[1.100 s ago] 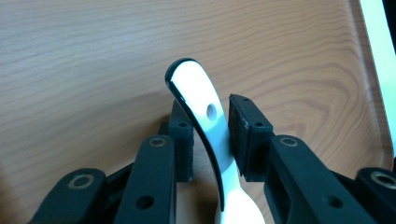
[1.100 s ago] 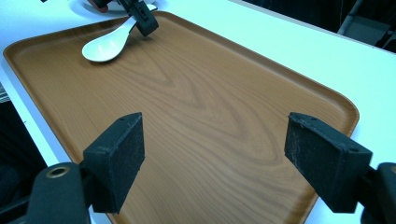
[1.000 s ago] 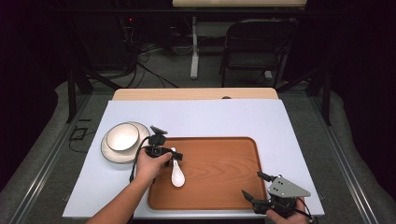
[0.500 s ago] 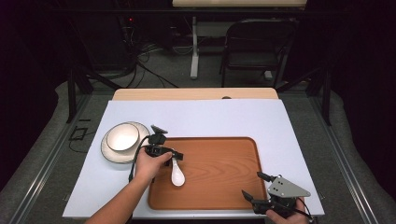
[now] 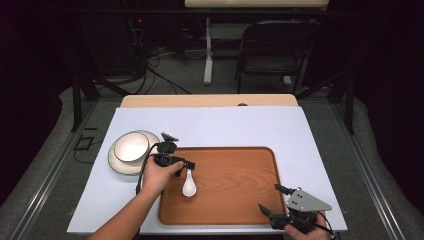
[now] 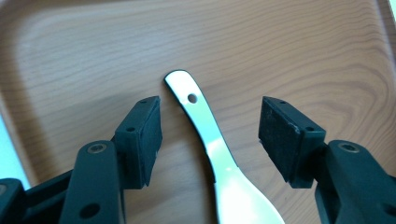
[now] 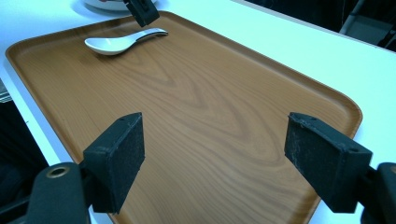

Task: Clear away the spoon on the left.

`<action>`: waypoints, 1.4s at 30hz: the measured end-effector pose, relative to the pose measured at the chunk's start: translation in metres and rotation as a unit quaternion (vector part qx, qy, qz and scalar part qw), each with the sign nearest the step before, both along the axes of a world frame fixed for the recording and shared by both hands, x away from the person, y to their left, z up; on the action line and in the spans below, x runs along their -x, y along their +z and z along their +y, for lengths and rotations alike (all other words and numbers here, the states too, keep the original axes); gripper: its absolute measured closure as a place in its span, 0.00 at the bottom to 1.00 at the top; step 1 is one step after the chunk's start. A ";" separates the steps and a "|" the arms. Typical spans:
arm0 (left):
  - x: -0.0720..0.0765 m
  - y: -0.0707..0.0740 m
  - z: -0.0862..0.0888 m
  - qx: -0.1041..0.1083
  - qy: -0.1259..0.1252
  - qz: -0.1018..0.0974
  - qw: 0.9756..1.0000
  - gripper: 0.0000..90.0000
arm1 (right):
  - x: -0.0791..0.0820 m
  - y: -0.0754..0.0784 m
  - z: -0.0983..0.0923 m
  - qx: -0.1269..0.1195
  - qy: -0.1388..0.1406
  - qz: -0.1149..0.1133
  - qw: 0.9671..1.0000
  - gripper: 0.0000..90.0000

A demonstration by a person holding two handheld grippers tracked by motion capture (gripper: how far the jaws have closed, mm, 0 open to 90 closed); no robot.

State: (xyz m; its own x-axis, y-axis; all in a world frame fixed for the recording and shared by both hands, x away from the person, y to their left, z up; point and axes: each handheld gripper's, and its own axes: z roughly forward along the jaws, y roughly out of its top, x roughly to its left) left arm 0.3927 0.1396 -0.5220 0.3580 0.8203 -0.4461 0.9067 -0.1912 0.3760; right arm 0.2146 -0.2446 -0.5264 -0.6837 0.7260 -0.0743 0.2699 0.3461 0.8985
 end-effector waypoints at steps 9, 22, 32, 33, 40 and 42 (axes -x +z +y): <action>0.004 0.020 0.010 -0.022 -0.004 -0.034 0.999 0.46 | 0.000 0.000 0.000 0.000 -0.001 0.000 1.000 0.22; 0.016 0.056 0.048 -0.065 0.007 -0.089 0.994 0.53 | 0.000 0.000 0.000 0.001 -0.001 -0.001 1.000 0.22; 0.040 0.065 0.084 -0.099 0.014 -0.126 0.987 0.53 | 0.000 0.000 0.001 0.002 -0.001 -0.001 1.000 0.22; 0.043 0.064 0.088 -0.099 0.017 -0.127 0.987 0.53 | 0.000 0.000 0.001 0.002 -0.001 -0.001 1.000 0.22; 0.066 0.050 0.109 -0.086 0.045 -0.138 0.986 0.53 | 0.000 0.000 0.001 0.004 -0.002 0.000 1.000 0.22; 0.070 0.045 0.113 -0.083 0.049 -0.138 0.986 0.53 | 0.000 0.000 0.001 0.004 -0.001 0.000 1.000 0.23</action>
